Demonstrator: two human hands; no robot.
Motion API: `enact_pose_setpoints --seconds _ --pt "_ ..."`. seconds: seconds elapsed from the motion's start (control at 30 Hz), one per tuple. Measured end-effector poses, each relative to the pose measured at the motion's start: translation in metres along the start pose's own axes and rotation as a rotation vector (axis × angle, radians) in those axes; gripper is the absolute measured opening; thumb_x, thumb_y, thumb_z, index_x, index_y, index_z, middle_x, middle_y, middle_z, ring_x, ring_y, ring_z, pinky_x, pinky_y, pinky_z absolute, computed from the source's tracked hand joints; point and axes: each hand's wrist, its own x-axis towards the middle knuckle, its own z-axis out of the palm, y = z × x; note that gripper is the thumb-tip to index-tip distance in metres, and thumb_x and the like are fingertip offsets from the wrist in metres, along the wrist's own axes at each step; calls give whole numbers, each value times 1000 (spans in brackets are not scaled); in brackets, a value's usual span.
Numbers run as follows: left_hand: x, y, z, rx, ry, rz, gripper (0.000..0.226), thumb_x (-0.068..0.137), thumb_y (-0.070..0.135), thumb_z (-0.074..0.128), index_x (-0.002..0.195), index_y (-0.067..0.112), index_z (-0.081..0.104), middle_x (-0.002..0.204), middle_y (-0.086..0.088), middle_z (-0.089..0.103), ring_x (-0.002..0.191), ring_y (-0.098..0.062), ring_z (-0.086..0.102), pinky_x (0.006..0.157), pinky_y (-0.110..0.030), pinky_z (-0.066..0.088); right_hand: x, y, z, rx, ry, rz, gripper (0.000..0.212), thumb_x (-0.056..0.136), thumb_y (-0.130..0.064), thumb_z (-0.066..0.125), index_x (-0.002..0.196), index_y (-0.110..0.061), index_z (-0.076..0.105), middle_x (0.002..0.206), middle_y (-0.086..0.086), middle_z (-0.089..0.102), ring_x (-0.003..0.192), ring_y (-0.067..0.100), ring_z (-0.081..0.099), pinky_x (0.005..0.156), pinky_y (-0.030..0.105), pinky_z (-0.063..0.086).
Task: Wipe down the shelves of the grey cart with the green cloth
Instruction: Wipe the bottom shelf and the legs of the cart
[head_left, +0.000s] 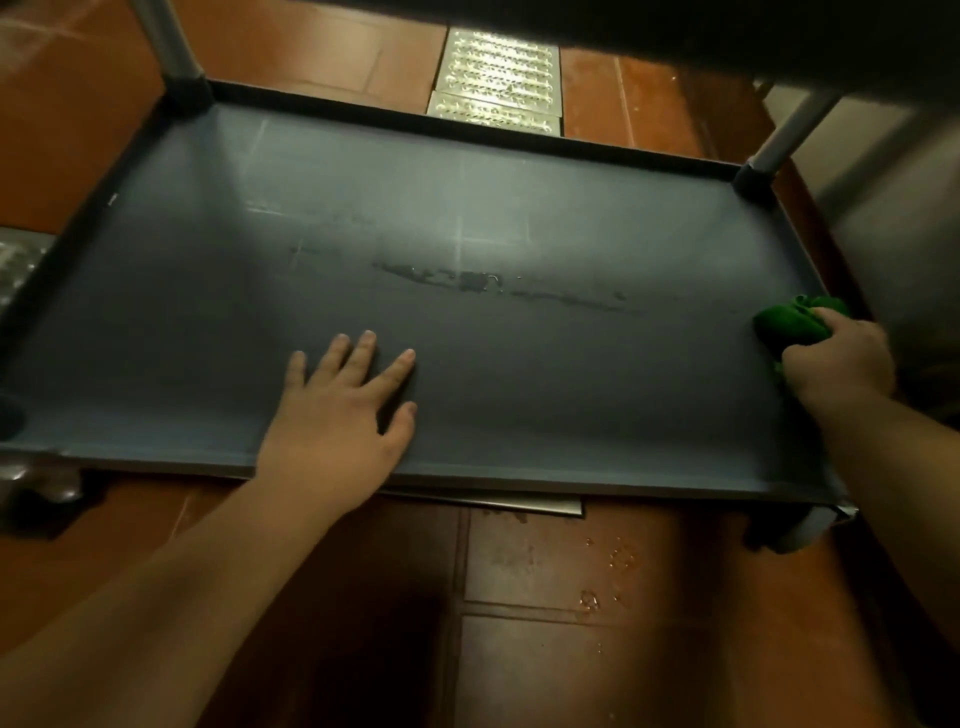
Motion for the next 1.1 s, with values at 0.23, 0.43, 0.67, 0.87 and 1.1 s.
enact_pose_setpoints --seconds 0.23,0.43,0.67,0.87,1.1 --pt "2 1 -2 -25 -14 9 60 94 59 14 151 45 1 163 0 0 150 -23 -3 120 -49 1 -27 -45 13 65 -9 -39 68 76 -20 65 142 -26 50 138 22 46 121 47 49 106 51 42" --pt "0 0 -3 -82 -29 28 61 95 58 20 152 43 3 163 0 0 150 -23 -4 120 -49 -2 -57 -98 40 64 -50 -176 64 84 -18 61 146 -23 46 143 19 41 124 47 43 106 48 39" --pt "-2 -37 -15 -217 -5 84 62 95 45 42 152 35 21 163 1 12 150 -16 7 122 -35 7 -100 -151 67 76 -29 -331 60 85 -19 57 145 -26 48 143 14 44 122 42 44 107 41 37" --pt "-9 -33 -17 -102 -50 60 61 96 50 31 152 40 9 163 2 5 150 -20 -3 121 -48 3 -103 -155 68 55 -38 -344 62 86 -19 57 146 -27 45 146 12 42 122 41 43 106 41 37" --pt "-6 11 -22 -112 -38 130 61 97 51 31 152 42 8 163 2 5 150 -20 -2 121 -46 5 -101 -149 67 46 -63 -398 62 85 -17 56 145 -27 46 148 10 39 120 40 45 105 37 37"
